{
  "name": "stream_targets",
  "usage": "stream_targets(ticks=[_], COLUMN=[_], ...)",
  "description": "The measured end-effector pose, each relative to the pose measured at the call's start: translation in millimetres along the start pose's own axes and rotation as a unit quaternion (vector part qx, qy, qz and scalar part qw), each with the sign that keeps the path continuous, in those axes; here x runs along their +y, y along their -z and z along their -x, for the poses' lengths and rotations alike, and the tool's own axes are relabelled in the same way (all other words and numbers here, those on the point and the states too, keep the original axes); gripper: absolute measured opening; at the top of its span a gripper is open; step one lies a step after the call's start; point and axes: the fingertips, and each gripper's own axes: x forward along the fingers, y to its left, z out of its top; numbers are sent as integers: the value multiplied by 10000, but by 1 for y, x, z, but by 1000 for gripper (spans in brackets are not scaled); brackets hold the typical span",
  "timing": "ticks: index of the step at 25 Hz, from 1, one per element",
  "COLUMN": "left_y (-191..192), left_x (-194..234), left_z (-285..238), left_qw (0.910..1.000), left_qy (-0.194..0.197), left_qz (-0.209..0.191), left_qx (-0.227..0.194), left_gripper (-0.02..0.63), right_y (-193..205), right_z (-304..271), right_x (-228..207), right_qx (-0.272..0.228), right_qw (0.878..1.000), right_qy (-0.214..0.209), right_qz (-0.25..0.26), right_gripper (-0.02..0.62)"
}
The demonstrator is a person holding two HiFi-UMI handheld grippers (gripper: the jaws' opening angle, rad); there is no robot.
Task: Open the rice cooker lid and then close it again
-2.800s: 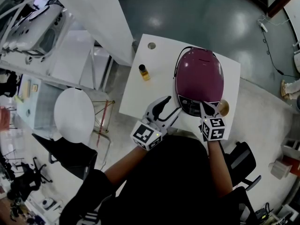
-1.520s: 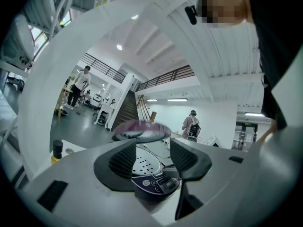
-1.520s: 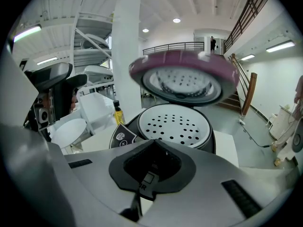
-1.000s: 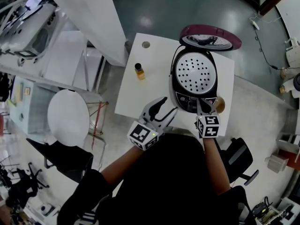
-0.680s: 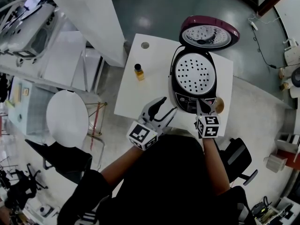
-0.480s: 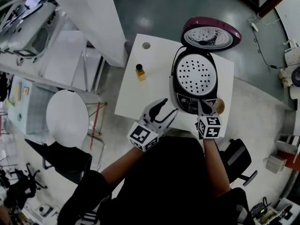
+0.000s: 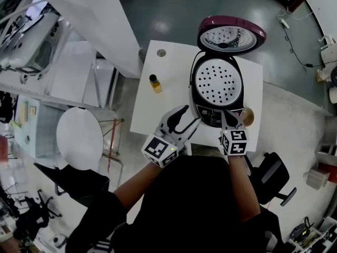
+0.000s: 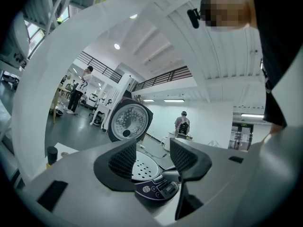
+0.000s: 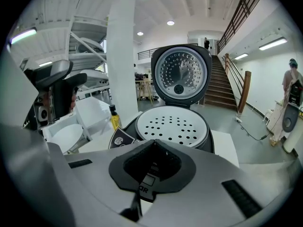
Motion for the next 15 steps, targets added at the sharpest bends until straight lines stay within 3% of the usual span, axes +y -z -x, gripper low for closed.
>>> stream_targets(ticks=[6,15], left_y=[-19,-61], left_x=[8,19], left_z=[-21,-63], left_qw=[10000,9994], left_qy=[-6,-28], left_qz=[-1,-309], left_qx=[-49,-130], left_gripper=[202,202], right_y=[0,1], right_z=[-1,0], right_x=[1,3], right_qx=[-50,30], right_qw=[9997,9979], right_qy=[-222,-645], right_qz=[-21,-34], right_gripper=[0,0])
